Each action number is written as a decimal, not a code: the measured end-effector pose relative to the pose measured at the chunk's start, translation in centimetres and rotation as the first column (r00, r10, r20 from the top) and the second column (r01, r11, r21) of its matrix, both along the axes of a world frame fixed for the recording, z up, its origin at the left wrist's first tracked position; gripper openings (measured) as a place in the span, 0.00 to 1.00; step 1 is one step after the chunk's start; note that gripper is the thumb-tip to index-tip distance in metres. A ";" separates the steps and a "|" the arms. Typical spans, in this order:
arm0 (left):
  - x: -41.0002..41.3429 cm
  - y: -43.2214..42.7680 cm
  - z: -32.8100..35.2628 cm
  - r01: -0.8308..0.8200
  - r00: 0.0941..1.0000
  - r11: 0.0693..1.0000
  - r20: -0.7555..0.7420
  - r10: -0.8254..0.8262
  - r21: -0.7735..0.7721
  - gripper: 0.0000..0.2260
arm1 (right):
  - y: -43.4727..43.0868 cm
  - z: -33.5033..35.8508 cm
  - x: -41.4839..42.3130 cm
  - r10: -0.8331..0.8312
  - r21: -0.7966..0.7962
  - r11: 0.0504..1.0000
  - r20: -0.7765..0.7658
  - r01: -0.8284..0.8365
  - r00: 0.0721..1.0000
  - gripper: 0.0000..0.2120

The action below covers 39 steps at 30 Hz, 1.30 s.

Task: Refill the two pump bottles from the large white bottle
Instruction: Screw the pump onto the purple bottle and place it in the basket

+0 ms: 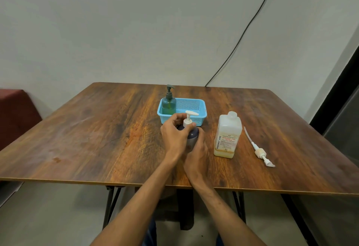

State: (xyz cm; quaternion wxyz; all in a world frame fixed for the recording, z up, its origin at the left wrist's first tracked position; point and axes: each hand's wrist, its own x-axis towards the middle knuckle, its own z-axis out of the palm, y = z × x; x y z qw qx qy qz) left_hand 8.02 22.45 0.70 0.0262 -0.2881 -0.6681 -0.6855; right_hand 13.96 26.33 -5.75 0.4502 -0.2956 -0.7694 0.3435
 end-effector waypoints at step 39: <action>-4.2 -1.3 0.8 0.394 0.918 0.919 0.059 -0.392 -0.016 0.12 | 0.4 0.1 -0.3 0.068 -0.076 0.995 -0.052 -0.072 0.996 0.40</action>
